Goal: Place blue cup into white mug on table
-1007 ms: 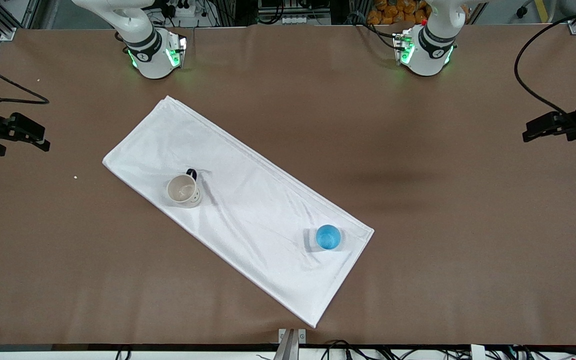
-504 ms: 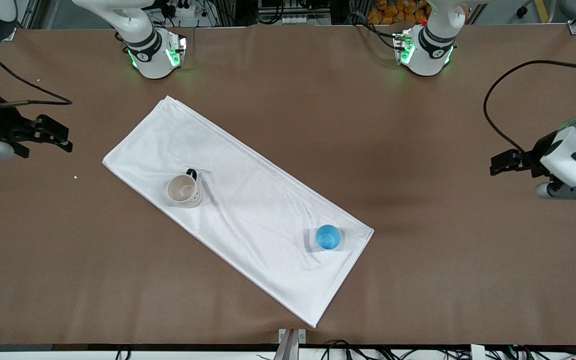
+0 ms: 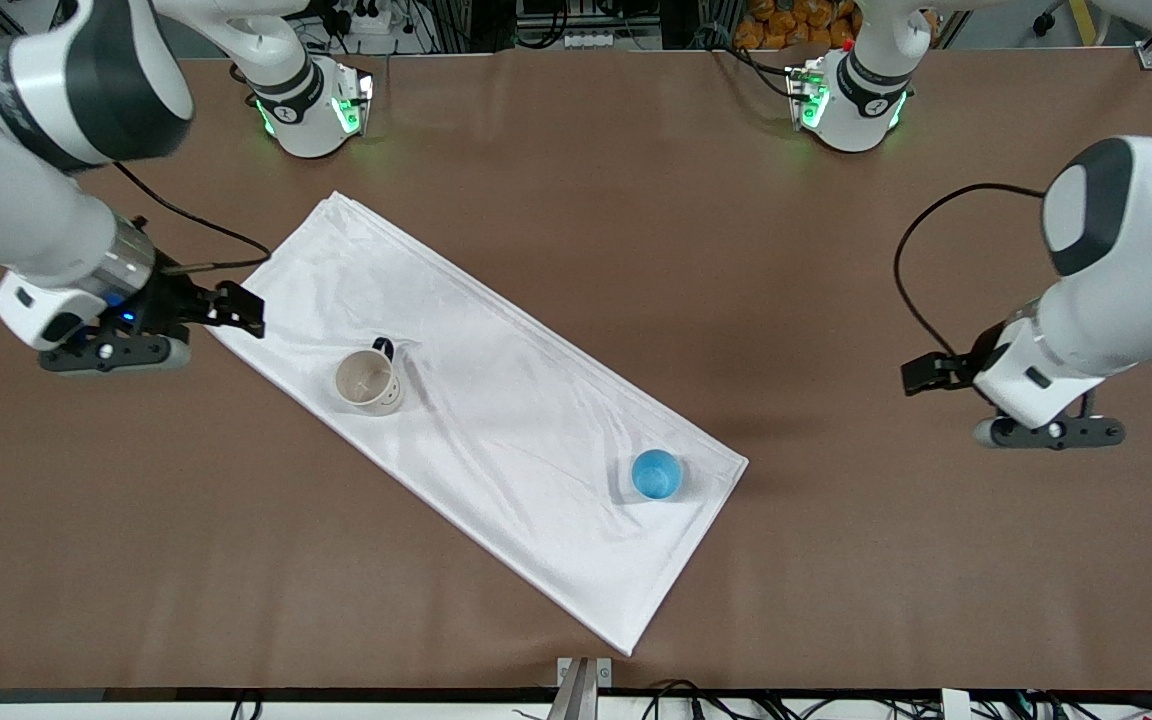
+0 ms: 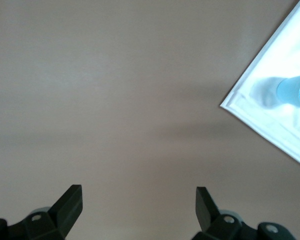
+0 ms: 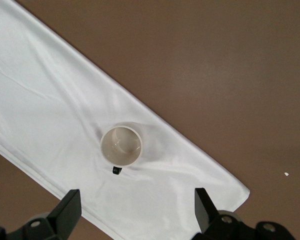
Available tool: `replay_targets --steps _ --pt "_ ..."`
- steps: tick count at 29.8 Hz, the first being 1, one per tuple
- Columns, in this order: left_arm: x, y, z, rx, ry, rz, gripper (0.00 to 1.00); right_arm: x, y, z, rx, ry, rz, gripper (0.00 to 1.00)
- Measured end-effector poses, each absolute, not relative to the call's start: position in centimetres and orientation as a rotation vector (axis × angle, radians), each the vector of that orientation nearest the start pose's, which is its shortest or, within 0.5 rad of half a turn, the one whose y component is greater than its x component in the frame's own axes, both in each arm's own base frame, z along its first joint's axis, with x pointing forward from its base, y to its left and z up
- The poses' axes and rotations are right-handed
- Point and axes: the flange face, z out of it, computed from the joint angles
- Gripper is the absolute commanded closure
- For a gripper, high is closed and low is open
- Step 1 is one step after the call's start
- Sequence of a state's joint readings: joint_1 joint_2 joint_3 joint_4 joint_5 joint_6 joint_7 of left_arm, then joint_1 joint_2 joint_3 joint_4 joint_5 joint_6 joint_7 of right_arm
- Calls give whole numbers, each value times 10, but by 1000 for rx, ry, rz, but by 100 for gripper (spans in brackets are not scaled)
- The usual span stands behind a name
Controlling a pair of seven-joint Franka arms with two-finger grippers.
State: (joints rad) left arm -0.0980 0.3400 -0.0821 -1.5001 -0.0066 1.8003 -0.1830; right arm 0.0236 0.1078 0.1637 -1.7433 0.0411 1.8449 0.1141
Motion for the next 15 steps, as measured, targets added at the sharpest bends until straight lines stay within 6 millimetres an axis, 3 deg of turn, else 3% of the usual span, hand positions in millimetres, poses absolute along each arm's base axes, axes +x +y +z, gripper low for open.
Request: replay_targets --steps 8,15 --pt "658 -167 418 -3165 -133 78 0 572 128 430 -3078 -130 -14 0" --pt "664 -194 390 -3174 -187 41 0 549 137 358 -3066 -148 -107 0"
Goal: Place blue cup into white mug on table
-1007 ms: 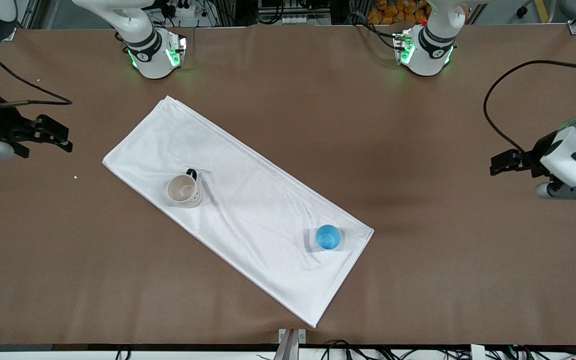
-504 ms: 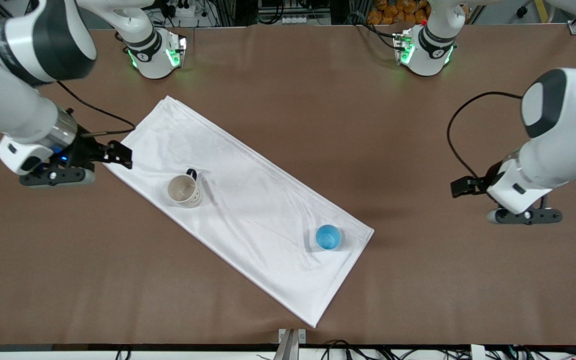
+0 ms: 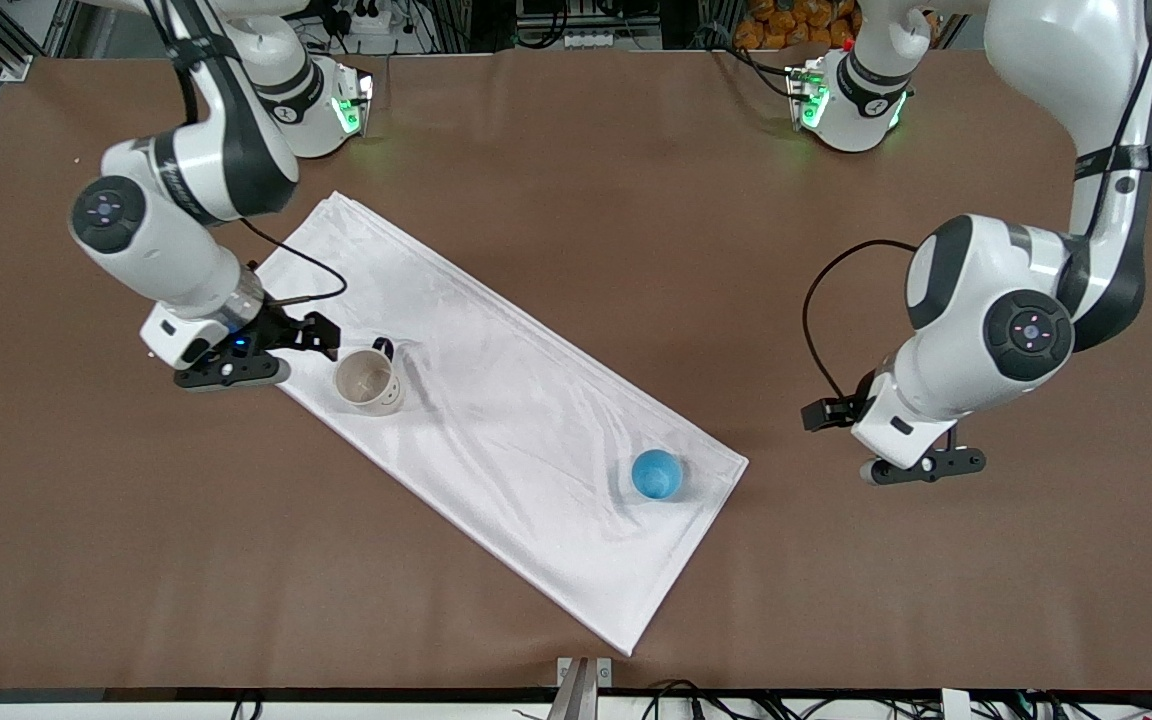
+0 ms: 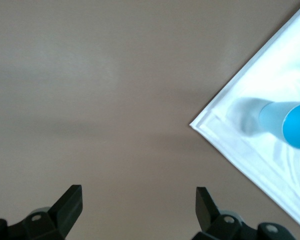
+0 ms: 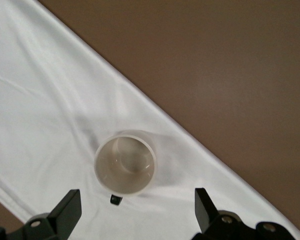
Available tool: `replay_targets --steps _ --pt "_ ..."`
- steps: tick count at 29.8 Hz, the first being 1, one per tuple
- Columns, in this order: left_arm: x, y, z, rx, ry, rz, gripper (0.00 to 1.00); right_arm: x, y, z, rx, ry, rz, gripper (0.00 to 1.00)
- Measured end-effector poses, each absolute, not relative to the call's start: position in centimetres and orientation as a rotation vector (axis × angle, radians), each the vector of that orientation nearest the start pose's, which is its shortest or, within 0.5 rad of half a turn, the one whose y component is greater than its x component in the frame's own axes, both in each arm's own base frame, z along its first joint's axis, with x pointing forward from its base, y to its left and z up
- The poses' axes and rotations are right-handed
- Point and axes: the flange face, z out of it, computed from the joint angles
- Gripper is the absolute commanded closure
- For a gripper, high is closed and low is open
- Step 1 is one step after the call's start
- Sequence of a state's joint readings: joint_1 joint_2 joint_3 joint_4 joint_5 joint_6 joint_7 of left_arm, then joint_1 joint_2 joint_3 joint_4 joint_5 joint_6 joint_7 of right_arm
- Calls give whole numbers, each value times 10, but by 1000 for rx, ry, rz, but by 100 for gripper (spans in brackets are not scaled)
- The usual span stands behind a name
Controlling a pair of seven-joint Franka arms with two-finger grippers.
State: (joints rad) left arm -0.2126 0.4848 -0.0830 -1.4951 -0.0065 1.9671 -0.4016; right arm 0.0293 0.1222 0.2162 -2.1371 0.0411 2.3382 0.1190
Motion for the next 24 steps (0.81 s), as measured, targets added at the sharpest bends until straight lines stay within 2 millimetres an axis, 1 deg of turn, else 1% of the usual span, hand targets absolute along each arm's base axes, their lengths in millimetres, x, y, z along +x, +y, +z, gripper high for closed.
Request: replay_targets --steps 2,4,6,9,13,16,19,24 --pt "665 -201 385 -3178 -192 26 0 542 138 341 -3063 -153 -115 0" --pt "665 -211 380 -3182 -211 9 0 537 141 329 -3062 -161 -110 0" --pt "664 -224 375 -3187 -238 -11 0 534 145 321 -3060 -165 -100 0" --pt "662 -246 367 -3197 -275 -45 0 530 155 315 -3058 -159 -83 0" --pt "658 -275 353 -3209 -327 -82 0 523 173 312 -3053 -167 -69 0" --pt "655 -293 341 -3219 -357 -105 0 518 179 309 -3052 -169 -64 0" --pt "655 -304 330 -3231 -380 -137 0 513 178 302 -3051 -171 -75 0" --pt "659 -310 310 -3248 -397 -180 0 500 174 283 -3056 -189 -106 0"
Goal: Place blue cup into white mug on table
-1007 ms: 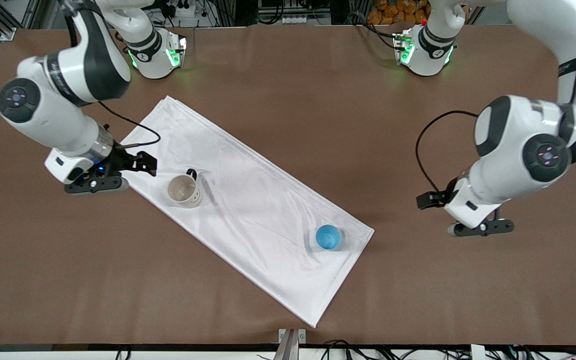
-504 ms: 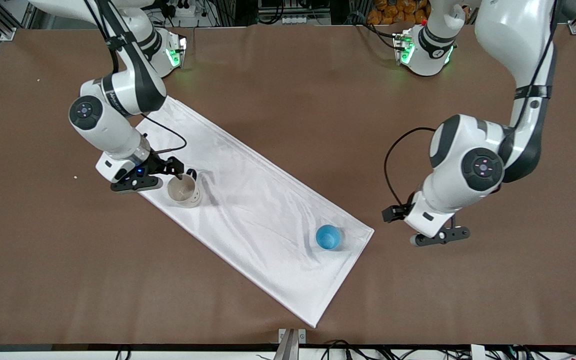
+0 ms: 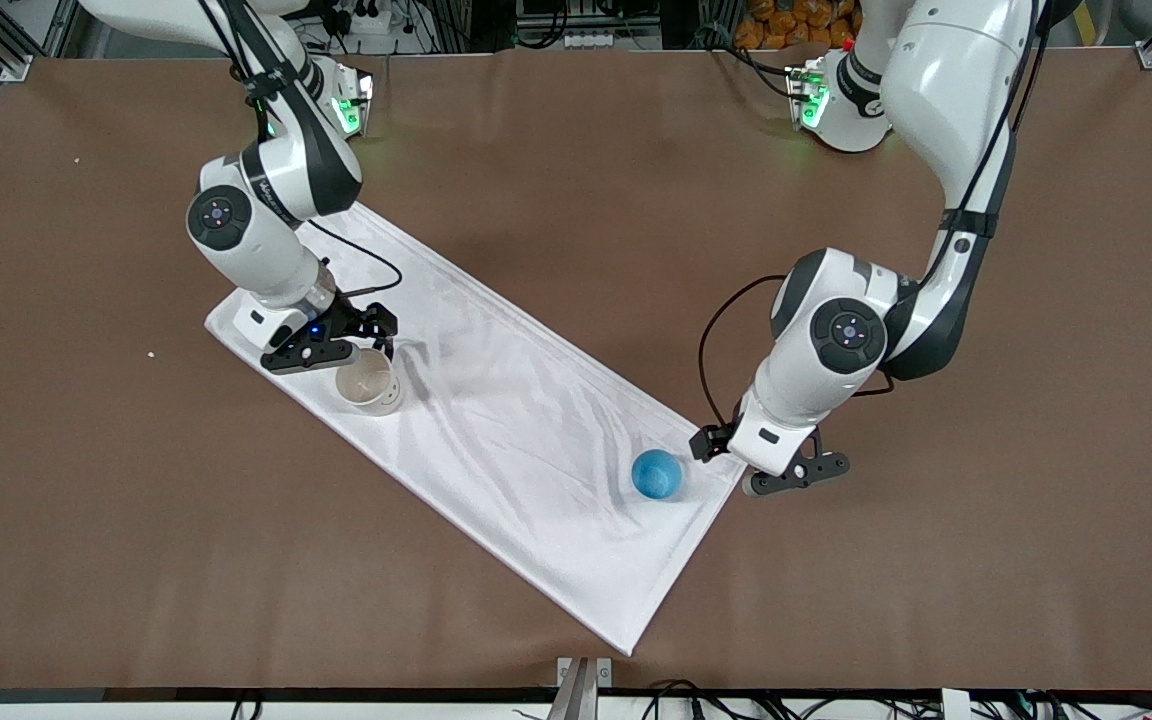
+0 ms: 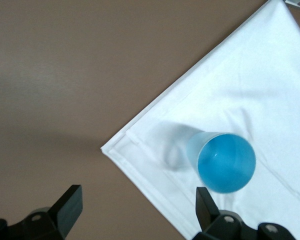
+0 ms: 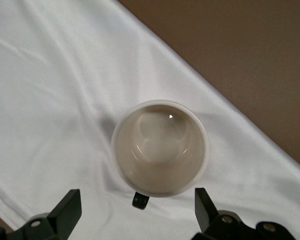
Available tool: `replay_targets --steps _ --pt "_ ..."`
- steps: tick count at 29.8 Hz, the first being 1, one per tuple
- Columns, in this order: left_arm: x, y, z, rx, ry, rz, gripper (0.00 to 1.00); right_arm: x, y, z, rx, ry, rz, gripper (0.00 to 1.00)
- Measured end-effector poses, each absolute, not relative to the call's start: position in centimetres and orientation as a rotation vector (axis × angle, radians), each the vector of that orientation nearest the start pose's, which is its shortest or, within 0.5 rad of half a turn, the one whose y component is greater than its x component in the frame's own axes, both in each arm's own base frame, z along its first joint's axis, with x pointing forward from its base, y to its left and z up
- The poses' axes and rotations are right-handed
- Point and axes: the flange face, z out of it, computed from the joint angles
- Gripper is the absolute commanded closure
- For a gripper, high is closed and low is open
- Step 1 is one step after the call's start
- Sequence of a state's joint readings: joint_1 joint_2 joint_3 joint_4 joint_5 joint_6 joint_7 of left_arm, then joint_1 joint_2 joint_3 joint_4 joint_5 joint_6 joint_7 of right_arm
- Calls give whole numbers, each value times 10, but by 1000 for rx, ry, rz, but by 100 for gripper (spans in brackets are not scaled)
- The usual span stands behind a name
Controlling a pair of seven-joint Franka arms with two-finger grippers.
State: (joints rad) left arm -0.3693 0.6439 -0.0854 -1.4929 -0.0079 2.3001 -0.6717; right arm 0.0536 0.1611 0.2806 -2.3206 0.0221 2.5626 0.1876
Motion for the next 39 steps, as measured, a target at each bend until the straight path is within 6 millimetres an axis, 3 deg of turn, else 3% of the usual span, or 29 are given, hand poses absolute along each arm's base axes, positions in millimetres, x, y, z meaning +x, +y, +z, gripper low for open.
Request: replay_targets --steps 8,17,25,34,35,39 --pt "661 -324 278 -3276 -394 -242 0 485 168 264 -3067 -195 -76 0" --pt "651 -343 263 -3296 -447 -199 0 479 166 253 -3068 -126 -70 0" --pt "647 -348 250 -3295 -444 -164 0 478 166 239 -3061 -95 -62 16" --pt "642 -354 231 -3291 -431 -135 0 477 166 233 -3068 -113 -55 52" --pt "642 -355 229 -3291 -429 -133 1 477 166 233 -3070 -119 -56 55" --pt "641 -356 222 -3290 -427 -128 47 478 166 233 -3076 -134 -62 64"
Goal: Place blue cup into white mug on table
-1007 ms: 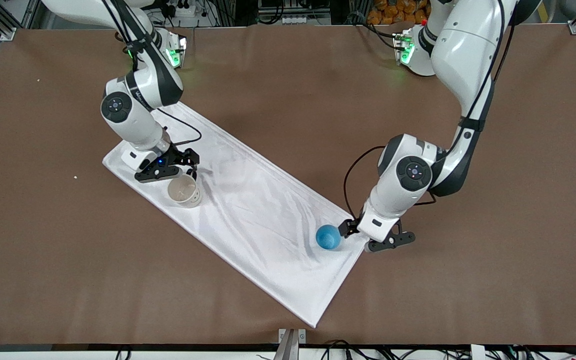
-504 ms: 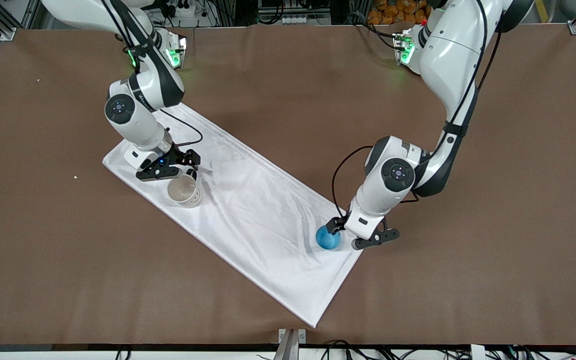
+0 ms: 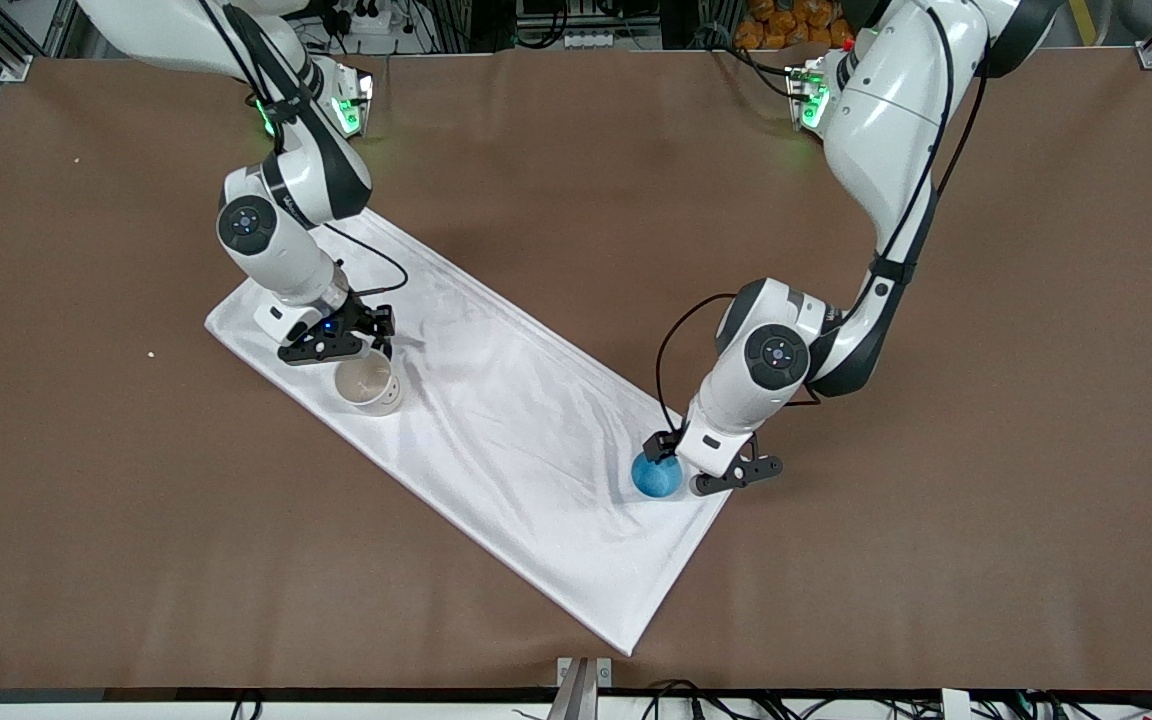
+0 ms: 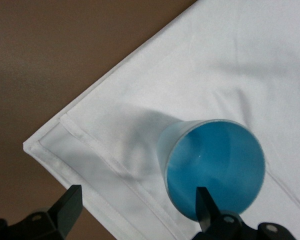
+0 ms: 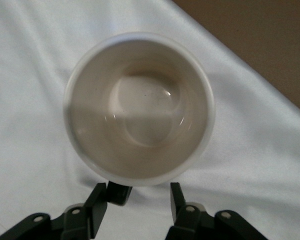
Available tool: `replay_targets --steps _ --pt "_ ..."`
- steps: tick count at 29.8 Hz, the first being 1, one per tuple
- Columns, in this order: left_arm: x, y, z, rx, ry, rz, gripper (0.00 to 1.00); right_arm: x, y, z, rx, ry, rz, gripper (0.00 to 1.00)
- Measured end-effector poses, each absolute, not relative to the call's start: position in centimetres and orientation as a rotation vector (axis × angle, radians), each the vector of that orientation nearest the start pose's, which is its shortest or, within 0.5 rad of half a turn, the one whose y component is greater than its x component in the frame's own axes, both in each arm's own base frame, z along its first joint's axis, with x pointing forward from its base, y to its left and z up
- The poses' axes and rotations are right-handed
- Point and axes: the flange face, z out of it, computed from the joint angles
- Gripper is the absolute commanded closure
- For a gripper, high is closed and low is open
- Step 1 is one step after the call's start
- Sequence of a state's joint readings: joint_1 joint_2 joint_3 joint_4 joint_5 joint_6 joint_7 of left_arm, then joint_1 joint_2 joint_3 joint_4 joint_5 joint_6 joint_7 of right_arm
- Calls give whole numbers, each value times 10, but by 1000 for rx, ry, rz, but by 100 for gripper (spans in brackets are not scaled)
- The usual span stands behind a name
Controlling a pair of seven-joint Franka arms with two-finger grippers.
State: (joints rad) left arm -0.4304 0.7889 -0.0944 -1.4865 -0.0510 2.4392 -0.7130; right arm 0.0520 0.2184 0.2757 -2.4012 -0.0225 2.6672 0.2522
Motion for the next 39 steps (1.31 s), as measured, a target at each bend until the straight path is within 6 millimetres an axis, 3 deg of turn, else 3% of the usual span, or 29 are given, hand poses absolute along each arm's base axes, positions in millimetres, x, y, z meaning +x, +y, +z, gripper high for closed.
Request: replay_targets --steps 5,7,8,9,16,26,36,39 --pt "641 -356 221 -3290 -427 -129 64 479 165 234 -3077 -133 -65 87" --pt "641 -357 221 -3290 -436 -129 82 480 165 234 -3077 -131 -66 97" --pt "641 -357 222 -3289 -449 -129 97 480 164 234 -3077 -130 -67 100" --pt "641 -357 222 -3287 -466 -128 100 480 164 234 -3077 -130 -67 100" --pt "639 -361 223 -3265 -639 -114 100 483 165 236 -3075 -130 -78 100" --pt "651 -359 241 -3271 -680 -169 100 499 176 254 -3058 -107 -148 100" --pt "665 -301 259 -3119 -565 -17 100 497 247 283 -3037 18 -151 100" --pt "666 -283 264 -3097 -504 48 100 495 280 301 -3037 72 -131 100"
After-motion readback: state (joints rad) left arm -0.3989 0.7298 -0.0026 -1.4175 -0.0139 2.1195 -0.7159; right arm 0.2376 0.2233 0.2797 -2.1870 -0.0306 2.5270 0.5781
